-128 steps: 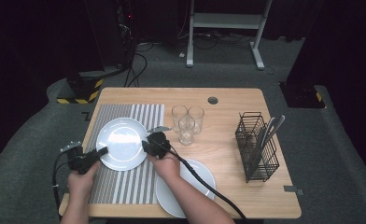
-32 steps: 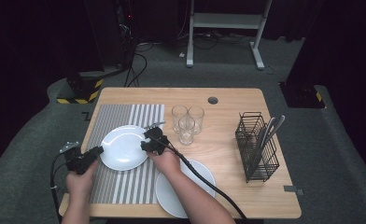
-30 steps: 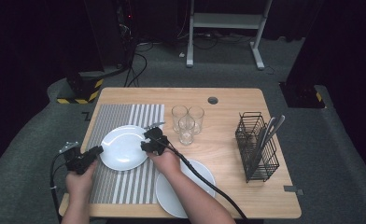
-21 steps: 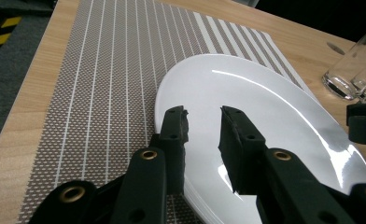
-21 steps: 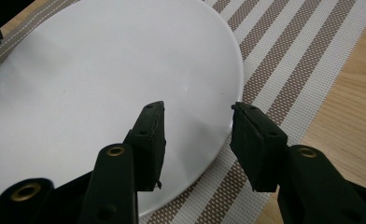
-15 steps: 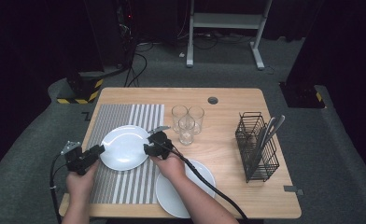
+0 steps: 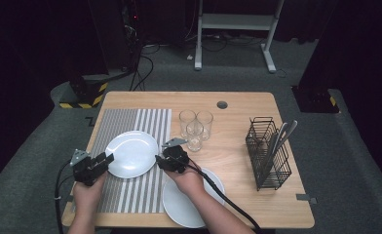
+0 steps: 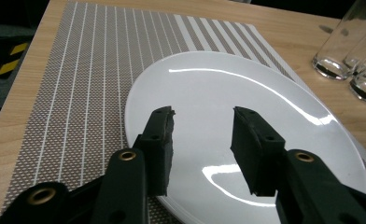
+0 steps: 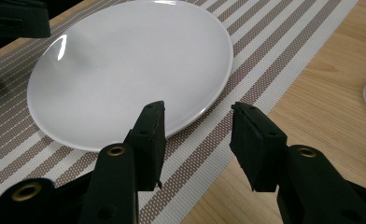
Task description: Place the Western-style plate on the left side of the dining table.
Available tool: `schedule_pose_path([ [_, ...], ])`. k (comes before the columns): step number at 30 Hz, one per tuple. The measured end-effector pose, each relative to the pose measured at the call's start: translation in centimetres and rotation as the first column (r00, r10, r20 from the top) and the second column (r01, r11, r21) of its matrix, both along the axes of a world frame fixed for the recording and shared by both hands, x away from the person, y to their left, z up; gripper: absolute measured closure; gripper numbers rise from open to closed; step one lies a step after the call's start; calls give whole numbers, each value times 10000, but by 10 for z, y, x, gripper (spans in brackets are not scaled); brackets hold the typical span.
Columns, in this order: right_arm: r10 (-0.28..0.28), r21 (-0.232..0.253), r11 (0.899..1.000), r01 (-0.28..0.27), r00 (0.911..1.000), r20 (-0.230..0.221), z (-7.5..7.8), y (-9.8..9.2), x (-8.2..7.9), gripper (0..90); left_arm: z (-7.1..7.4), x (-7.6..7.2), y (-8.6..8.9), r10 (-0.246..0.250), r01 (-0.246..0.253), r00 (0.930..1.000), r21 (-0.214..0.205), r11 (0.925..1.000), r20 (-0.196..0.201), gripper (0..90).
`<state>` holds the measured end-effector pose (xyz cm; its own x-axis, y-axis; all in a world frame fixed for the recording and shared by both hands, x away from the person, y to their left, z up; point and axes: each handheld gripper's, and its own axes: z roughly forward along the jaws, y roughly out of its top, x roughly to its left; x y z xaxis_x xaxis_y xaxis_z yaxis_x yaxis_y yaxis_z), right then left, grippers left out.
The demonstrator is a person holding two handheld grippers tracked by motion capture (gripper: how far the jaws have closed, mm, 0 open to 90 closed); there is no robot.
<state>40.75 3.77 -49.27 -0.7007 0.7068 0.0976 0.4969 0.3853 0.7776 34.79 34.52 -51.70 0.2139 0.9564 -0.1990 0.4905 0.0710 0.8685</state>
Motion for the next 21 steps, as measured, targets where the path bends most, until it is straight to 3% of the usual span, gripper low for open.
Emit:
schedule_pose_path([
  [7,162,165,9997,-169,9990,420,5,-19,-12,545,4,-5,-18,-134,106,9996,1051,9944,267,536],
  [18,293,317,9989,-331,9929,1154,7,-54,-31,536,6,-11,-37,-588,553,9979,1130,9921,285,512],
  [21,329,413,9984,-375,9938,1061,7,-64,-34,554,6,-12,-43,-729,698,9971,1143,9910,234,508],
])
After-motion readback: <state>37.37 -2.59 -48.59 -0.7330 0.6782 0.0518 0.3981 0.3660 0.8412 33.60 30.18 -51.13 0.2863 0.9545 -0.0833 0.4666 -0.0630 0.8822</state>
